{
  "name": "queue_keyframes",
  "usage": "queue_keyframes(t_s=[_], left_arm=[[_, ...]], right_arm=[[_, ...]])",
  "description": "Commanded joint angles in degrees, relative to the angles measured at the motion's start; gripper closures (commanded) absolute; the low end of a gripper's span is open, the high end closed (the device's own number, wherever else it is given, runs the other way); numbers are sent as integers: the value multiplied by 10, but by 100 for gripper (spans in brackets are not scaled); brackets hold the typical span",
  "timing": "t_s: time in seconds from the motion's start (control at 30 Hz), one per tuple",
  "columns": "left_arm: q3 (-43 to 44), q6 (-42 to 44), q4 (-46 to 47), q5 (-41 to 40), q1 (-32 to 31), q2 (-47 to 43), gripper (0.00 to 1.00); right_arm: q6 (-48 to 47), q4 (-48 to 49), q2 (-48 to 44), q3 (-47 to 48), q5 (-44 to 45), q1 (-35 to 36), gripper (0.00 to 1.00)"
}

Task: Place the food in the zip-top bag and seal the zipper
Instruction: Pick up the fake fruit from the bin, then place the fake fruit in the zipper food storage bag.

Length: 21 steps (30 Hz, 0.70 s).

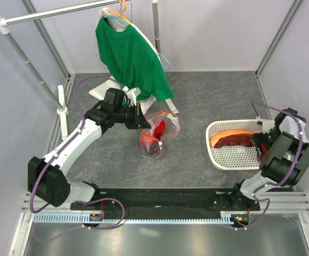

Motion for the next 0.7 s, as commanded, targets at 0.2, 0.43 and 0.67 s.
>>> queue_keyframes(t_s=[0.2,0.43,0.67], left_arm=[[2,17,11,13,3,-6,98],[2,20,10,17,3,-3,98],[-1,22,5,18,5,-10,98]], right_arm=[[50,-231,-70,222,-242,96,21],[224,-178,-49,400,-420,337,22],[309,6,-30,426,-449,524,19]])
